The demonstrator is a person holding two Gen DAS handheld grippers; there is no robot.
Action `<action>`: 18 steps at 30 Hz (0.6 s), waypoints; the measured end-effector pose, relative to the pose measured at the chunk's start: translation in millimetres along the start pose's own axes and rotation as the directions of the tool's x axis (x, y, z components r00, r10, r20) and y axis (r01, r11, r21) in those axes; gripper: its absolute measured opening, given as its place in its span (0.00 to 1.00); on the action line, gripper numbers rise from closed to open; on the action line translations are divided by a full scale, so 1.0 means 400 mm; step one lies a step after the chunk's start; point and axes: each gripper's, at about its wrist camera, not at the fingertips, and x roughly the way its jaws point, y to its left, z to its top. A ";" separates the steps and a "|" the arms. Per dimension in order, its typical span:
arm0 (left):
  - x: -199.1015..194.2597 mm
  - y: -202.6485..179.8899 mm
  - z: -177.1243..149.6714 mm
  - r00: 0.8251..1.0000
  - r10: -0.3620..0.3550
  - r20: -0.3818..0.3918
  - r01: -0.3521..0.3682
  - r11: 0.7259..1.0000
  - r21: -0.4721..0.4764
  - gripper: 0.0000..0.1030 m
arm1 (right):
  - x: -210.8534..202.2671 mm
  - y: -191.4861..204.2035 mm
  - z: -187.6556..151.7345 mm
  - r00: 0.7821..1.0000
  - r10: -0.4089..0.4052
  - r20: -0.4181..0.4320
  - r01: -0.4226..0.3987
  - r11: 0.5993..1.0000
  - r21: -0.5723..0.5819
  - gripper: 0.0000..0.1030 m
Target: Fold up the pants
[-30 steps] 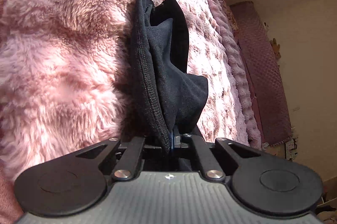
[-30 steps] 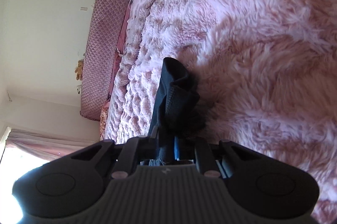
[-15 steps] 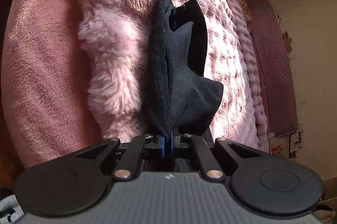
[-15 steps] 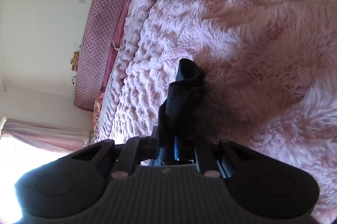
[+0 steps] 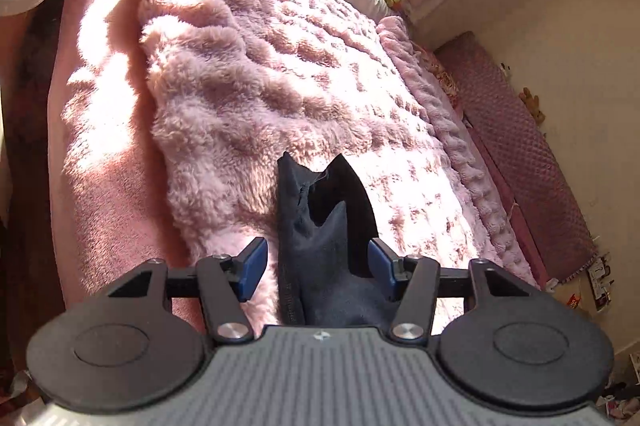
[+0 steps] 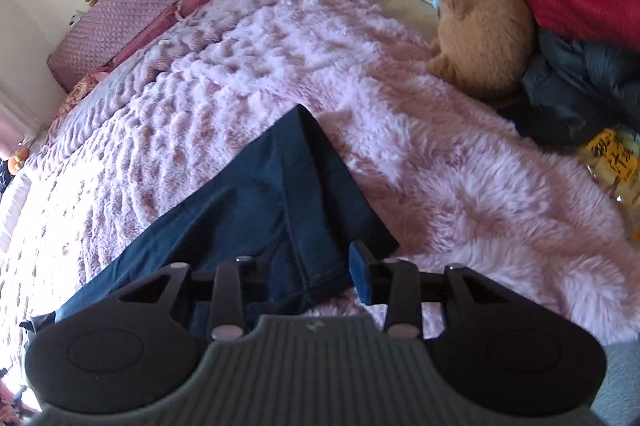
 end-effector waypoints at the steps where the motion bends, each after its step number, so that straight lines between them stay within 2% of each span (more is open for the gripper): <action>1: 0.024 -0.005 0.030 0.999 -0.052 -0.015 0.052 0.999 -0.012 0.36 | -0.015 0.023 0.003 0.999 0.032 0.013 -0.032 0.999 -0.032 0.33; 2: 0.056 -0.009 0.055 0.993 -0.106 -0.044 0.105 0.994 -0.035 0.18 | -0.022 0.051 0.007 0.998 0.062 0.019 -0.060 0.996 -0.071 0.33; 3: 0.087 -0.007 0.074 0.986 -0.150 -0.073 0.146 0.988 -0.058 0.07 | -0.025 0.087 0.010 0.996 0.087 0.021 -0.084 0.989 -0.121 0.33; 4: 0.122 -0.006 0.091 0.980 -0.173 -0.098 0.166 0.983 -0.073 0.05 | -0.021 0.141 0.012 0.994 0.104 0.018 -0.099 0.977 -0.188 0.33; 6: 0.197 -0.004 0.111 0.976 -0.166 -0.140 0.157 0.985 -0.072 0.05 | -0.004 0.224 0.007 0.992 0.129 0.001 -0.124 0.957 -0.262 0.33; 8: 0.281 0.011 0.116 0.979 -0.099 -0.177 0.093 0.995 -0.042 0.04 | 0.026 0.320 -0.007 0.983 0.180 -0.041 -0.183 0.932 -0.314 0.32; 10: 0.339 0.031 0.117 0.978 -0.050 -0.201 0.044 0.999 -0.032 0.04 | 0.048 0.388 -0.033 0.979 0.195 -0.060 -0.203 0.911 -0.360 0.32; 15: 0.419 0.056 0.105 0.967 0.001 -0.254 0.003 1.000 0.016 0.05 | 0.078 0.515 -0.105 0.971 0.200 -0.130 -0.238 0.848 -0.474 0.32; 16: 0.425 0.057 0.100 0.968 0.030 -0.248 -0.021 0.999 0.040 0.05 | 0.081 0.526 -0.116 0.970 0.197 -0.140 -0.240 0.840 -0.486 0.32; 18: 0.426 0.065 0.092 0.973 0.040 -0.226 -0.030 0.998 0.049 0.05 | 0.085 0.539 -0.129 0.968 0.194 -0.158 -0.248 0.831 -0.498 0.32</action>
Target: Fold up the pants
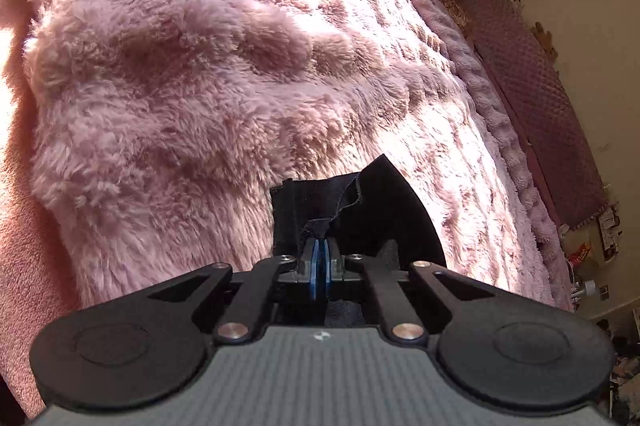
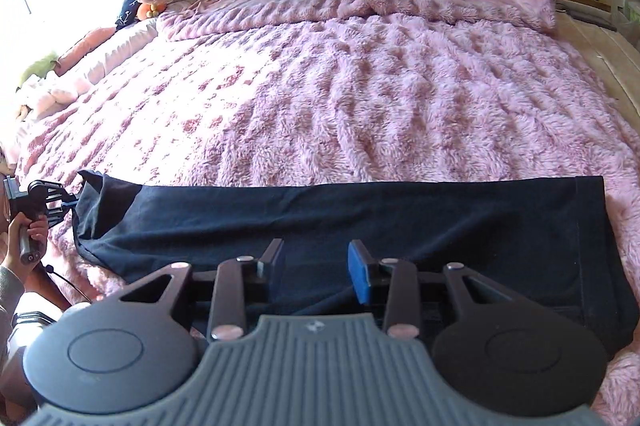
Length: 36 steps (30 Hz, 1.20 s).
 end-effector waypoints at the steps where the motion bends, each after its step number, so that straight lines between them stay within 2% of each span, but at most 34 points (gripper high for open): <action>1: -0.003 0.007 -0.001 1.000 -0.007 0.012 0.007 1.000 -0.012 0.05 | 0.003 0.004 -0.001 1.000 0.008 -0.009 -0.008 1.000 -0.004 0.32; 5: -0.037 0.022 -0.005 0.997 -0.014 0.080 0.014 1.000 -0.004 0.14 | -0.010 0.013 -0.015 1.000 0.004 -0.019 -0.004 1.000 -0.019 0.32; 6: -0.035 0.027 -0.001 0.998 -0.025 0.064 0.026 1.000 -0.008 0.19 | -0.014 0.013 -0.018 1.000 0.000 -0.020 -0.001 1.000 -0.020 0.32; 9: -0.013 0.037 0.009 0.999 -0.049 -0.002 0.049 0.998 -0.037 0.20 | -0.019 0.001 -0.026 0.999 -0.035 -0.004 0.035 0.999 -0.016 0.32; 14: 0.012 0.023 0.017 1.000 0.006 -0.021 -0.007 1.000 -0.016 0.20 | -0.029 -0.013 -0.032 0.998 -0.056 0.014 0.055 0.998 0.016 0.32; 16: 0.023 0.009 0.015 0.999 0.014 -0.035 -0.014 1.000 0.000 0.19 | -0.034 -0.013 -0.034 0.998 -0.052 0.019 0.052 0.998 0.025 0.32; 17: 0.026 0.000 0.015 0.999 0.004 -0.051 -0.003 1.000 0.019 0.08 | -0.033 -0.012 -0.034 0.998 -0.053 0.019 0.053 0.998 0.024 0.32; 18: 0.024 -0.009 0.012 0.999 0.002 -0.049 0.000 0.999 0.045 0.01 | -0.033 -0.011 -0.034 0.998 -0.054 0.017 0.054 0.998 0.023 0.32; 21: 0.002 -0.024 0.009 0.998 0.070 -0.005 -0.070 0.996 0.049 0.00 | -0.034 -0.008 -0.037 0.999 -0.041 0.017 0.041 0.999 0.010 0.32; 25: -0.060 -0.014 0.020 0.997 0.059 0.057 -0.061 0.997 0.040 0.00 | -0.025 -0.008 -0.038 1.000 -0.022 0.013 0.021 0.999 0.023 0.32; 28: -0.108 0.014 0.028 0.995 0.044 0.089 -0.044 0.999 -0.012 0.00 | -0.021 -0.006 -0.042 1.000 -0.012 0.009 0.011 1.000 0.020 0.32; 31: -0.100 0.041 0.035 0.997 0.055 0.057 -0.054 0.998 -0.026 0.02 | -0.014 -0.011 -0.049 1.000 -0.003 0.001 0.003 0.999 0.032 0.32; 32: -0.081 0.050 0.038 0.998 0.062 0.023 -0.061 0.997 -0.037 0.08 | -0.011 -0.014 -0.051 1.000 0.003 -0.003 -0.002 0.999 0.041 0.32; 33: -0.058 0.060 0.039 0.998 0.058 -0.018 -0.059 0.997 -0.047 0.23 | -0.007 -0.017 -0.054 1.000 0.010 -0.008 -0.009 0.999 0.051 0.32; 34: -0.045 0.071 0.035 0.999 0.024 -0.049 -0.026 0.999 -0.048 0.33 | -0.002 -0.020 -0.056 1.000 0.014 -0.012 -0.013 0.998 0.061 0.32; 35: -0.042 0.084 0.026 0.999 -0.026 -0.046 0.023 0.998 -0.067 0.49 | 0.000 -0.021 -0.059 1.000 0.012 -0.016 -0.010 0.998 0.068 0.32; 36: -0.046 0.096 0.016 0.998 -0.062 -0.027 0.059 0.994 -0.092 0.57 | 0.002 -0.022 -0.061 1.000 0.007 -0.019 -0.006 0.997 0.073 0.32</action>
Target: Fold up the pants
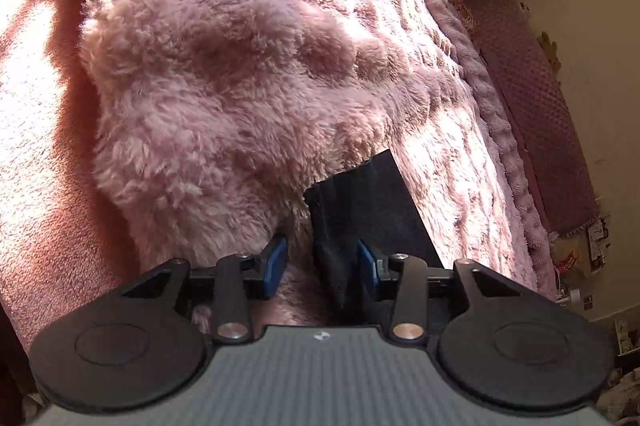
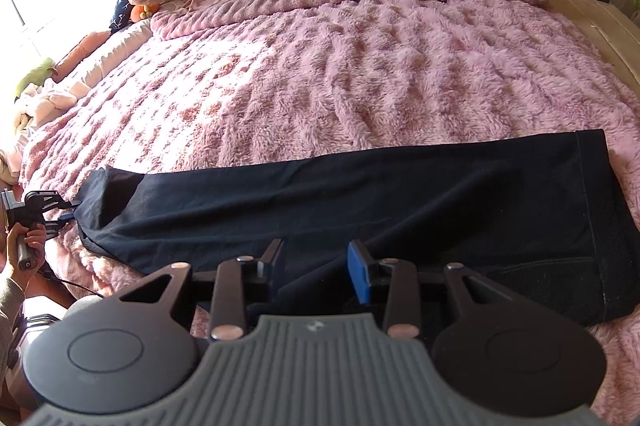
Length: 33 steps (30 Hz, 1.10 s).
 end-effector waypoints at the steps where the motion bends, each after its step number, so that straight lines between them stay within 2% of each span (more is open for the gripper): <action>1: -0.010 0.019 -0.014 0.998 -0.053 0.029 0.054 0.998 -0.036 0.60 | 0.000 -0.001 -0.002 1.000 -0.005 -0.002 0.005 1.000 0.005 0.32; 2: -0.014 0.034 -0.020 0.995 -0.087 0.047 0.090 0.994 -0.061 0.64 | -0.002 -0.002 -0.004 1.000 -0.005 0.000 0.005 1.000 0.008 0.32; 5: 0.001 0.076 -0.020 0.991 -0.119 0.056 0.126 0.981 -0.150 0.62 | -0.009 -0.005 -0.011 1.000 -0.003 -0.002 0.003 1.000 0.007 0.32; 7: 0.015 0.084 -0.013 0.991 -0.129 0.043 0.135 0.977 -0.167 0.54 | -0.009 -0.009 -0.012 1.000 -0.014 -0.006 0.014 1.000 -0.001 0.32; 9: 0.030 0.087 -0.005 0.983 -0.181 0.019 0.181 0.968 -0.174 0.37 | -0.011 -0.015 -0.014 1.000 -0.025 -0.004 0.025 1.000 0.004 0.32; 11: 0.065 0.119 0.001 0.960 -0.281 -0.014 0.266 0.923 -0.277 0.26 | -0.010 -0.024 -0.016 1.000 -0.025 -0.007 0.025 0.999 0.030 0.32; 13: 0.086 0.146 0.001 0.954 -0.300 -0.002 0.281 0.895 -0.346 0.15 | -0.008 -0.025 -0.019 1.000 -0.023 -0.009 0.023 0.999 0.047 0.32; 15: 0.093 0.161 -0.003 0.942 -0.334 0.019 0.317 0.872 -0.373 0.07 | -0.006 -0.017 -0.025 0.999 -0.029 -0.014 0.030 0.999 0.042 0.32; 17: 0.087 0.168 -0.012 0.927 -0.370 0.056 0.360 0.842 -0.402 0.03 | -0.001 -0.007 -0.031 0.998 -0.051 -0.022 0.052 0.998 0.025 0.32; 19: 0.065 0.162 -0.021 0.921 -0.380 0.086 0.380 0.827 -0.415 0.03 | 0.001 -0.003 -0.035 0.997 -0.069 -0.024 0.069 0.997 0.017 0.32; 21: 0.037 0.147 -0.027 0.904 -0.409 0.125 0.422 0.804 -0.418 0.03 | 0.000 -0.009 -0.035 0.997 -0.070 -0.022 0.071 0.997 0.028 0.32; 25: -0.037 0.077 -0.035 0.842 -0.508 0.180 0.537 0.762 -0.363 0.03 | -0.014 -0.048 -0.031 0.997 -0.083 0.011 0.081 0.993 0.081 0.32; 27: -0.064 0.029 -0.042 0.803 -0.564 0.190 0.593 0.728 -0.345 0.03 | -0.024 -0.075 -0.030 0.995 -0.093 0.036 0.089 0.989 0.117 0.32; 28: -0.081 -0.009 -0.049 0.775 -0.601 0.194 0.628 0.702 -0.337 0.03 | -0.029 -0.092 -0.029 0.994 -0.099 0.045 0.092 0.987 0.131 0.32; 29: -0.092 -0.048 -0.055 0.757 -0.626 0.190 0.650 0.687 -0.324 0.03 | -0.032 -0.106 -0.028 0.993 -0.110 0.049 0.102 0.986 0.133 0.32; 31: -0.112 -0.129 -0.071 0.732 -0.660 0.166 0.677 0.678 -0.286 0.03 | -0.037 -0.135 -0.027 0.988 -0.145 0.055 0.137 0.982 0.129 0.32; 33: -0.127 -0.214 -0.087 0.718 -0.684 0.131 0.692 0.680 -0.241 0.03 | -0.040 -0.167 -0.025 0.984 -0.167 0.055 0.158 0.978 0.132 0.32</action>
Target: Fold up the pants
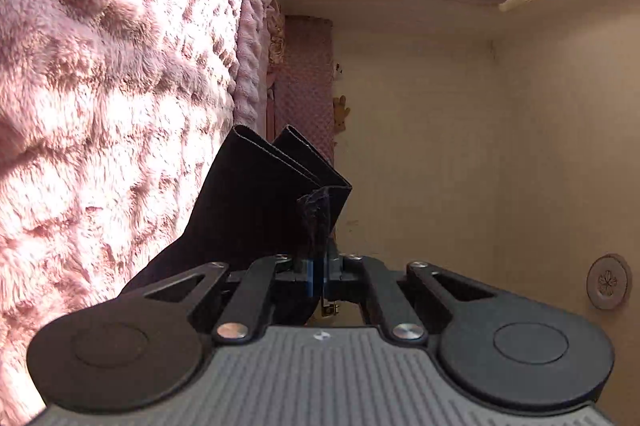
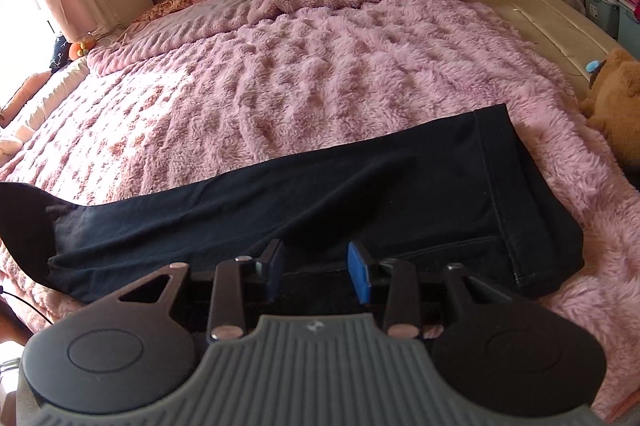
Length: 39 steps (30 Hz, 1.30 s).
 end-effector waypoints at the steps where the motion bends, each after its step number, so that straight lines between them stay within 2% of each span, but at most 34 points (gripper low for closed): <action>1: 0.023 -0.038 -0.034 1.000 -0.013 -0.023 0.013 1.000 0.018 0.03 | -0.001 -0.017 0.002 1.000 -0.014 0.004 0.014 1.000 0.013 0.32; 4: 0.074 -0.122 -0.129 0.994 -0.063 -0.091 0.067 0.997 0.045 0.03 | -0.016 -0.076 0.003 0.999 -0.024 0.028 0.022 0.997 0.080 0.32; 7: 0.158 -0.212 -0.247 0.983 -0.064 -0.174 0.081 0.992 0.093 0.03 | -0.040 -0.134 -0.008 0.998 -0.036 0.060 0.027 0.991 0.135 0.32; 11: 0.261 -0.309 -0.441 0.951 -0.030 -0.308 0.089 0.980 0.178 0.03 | -0.043 -0.193 -0.034 0.996 -0.056 0.064 0.044 0.983 0.176 0.33; 13: 0.311 -0.358 -0.554 0.930 -0.005 -0.368 0.102 0.964 0.246 0.03 | -0.015 -0.221 -0.055 0.997 -0.040 0.060 0.029 0.983 0.181 0.32; 15: 0.359 -0.388 -0.663 0.901 0.004 -0.434 0.126 0.954 0.271 0.03 | 0.040 -0.268 -0.075 0.999 -0.038 -0.005 0.038 0.966 0.258 0.24; 17: 0.402 -0.403 -0.753 0.875 0.021 -0.483 0.136 0.948 0.288 0.03 | 0.071 -0.328 -0.098 1.000 -0.007 -0.016 0.012 0.928 0.373 0.01; 19: 0.437 -0.405 -0.842 0.850 0.044 -0.525 0.145 0.939 0.313 0.03 | 0.085 -0.374 -0.107 0.999 -0.011 -0.038 0.027 0.894 0.447 0.00; 22: 0.505 -0.375 -0.949 0.798 0.065 -0.599 0.145 0.944 0.296 0.03 | 0.090 -0.433 -0.121 0.998 0.052 -0.045 -0.018 0.831 0.555 0.00; 23: 0.518 -0.367 -0.982 0.788 0.079 -0.611 0.138 0.944 0.301 0.03 | 0.084 -0.444 -0.126 0.998 0.050 -0.040 -0.018 0.818 0.575 0.00; 27: 0.566 -0.318 -1.091 0.736 0.101 -0.670 0.128 0.951 0.283 0.03 | 0.042 -0.465 -0.142 1.000 -0.029 0.012 0.017 0.806 0.592 0.00; 28: 0.574 -0.307 -1.114 0.726 0.105 -0.679 0.123 0.952 0.279 0.03 | 0.023 -0.474 -0.144 0.997 -0.075 0.030 0.042 0.804 0.593 0.00; 30: 0.582 -0.287 -1.159 0.712 0.119 -0.692 0.118 0.951 0.285 0.03 | -0.003 -0.487 -0.142 0.975 -0.224 0.013 0.179 0.815 0.552 0.00; 31: 0.591 -0.270 -1.192 0.699 0.126 -0.704 0.119 0.950 0.288 0.03 | -0.011 -0.504 -0.143 0.974 -0.227 0.023 0.181 0.829 0.530 0.00; 32: 0.594 -0.258 -1.214 0.692 0.134 -0.709 0.118 0.948 0.294 0.03 | -0.024 -0.525 -0.152 0.986 -0.160 0.049 0.108 0.830 0.548 0.03; 33: 0.597 -0.244 -1.237 0.687 0.148 -0.712 0.111 0.946 0.304 0.03 | -0.042 -0.552 -0.168 0.992 -0.079 0.095 0.008 0.808 0.590 0.04; 34: 0.603 -0.227 -1.267 0.683 0.167 -0.711 0.097 0.944 0.314 0.03 | -0.060 -0.580 -0.189 0.987 0.011 0.162 -0.112 0.770 0.628 0.08; 35: 0.600 -0.215 -1.293 0.677 0.183 -0.713 0.091 0.940 0.328 0.03 | -0.070 -0.596 -0.205 0.975 0.062 0.213 -0.189 0.736 0.650 0.11; 36: 0.595 -0.206 -1.319 0.669 0.198 -0.716 0.090 0.935 0.343 0.03 | -0.081 -0.610 -0.219 0.965 0.070 0.252 -0.226 0.710 0.667 0.14; 37: 0.586 -0.200 -1.346 0.665 0.217 -0.714 0.089 0.927 0.364 0.03 | -0.091 -0.615 -0.226 0.964 0.047 0.261 -0.216 0.711 0.669 0.16; 39: 0.583 -0.180 -1.395 0.659 0.256 -0.707 0.093 0.905 0.415 0.03 | -0.107 -0.611 -0.229 0.966 -0.015 0.258 -0.162 0.743 0.649 0.16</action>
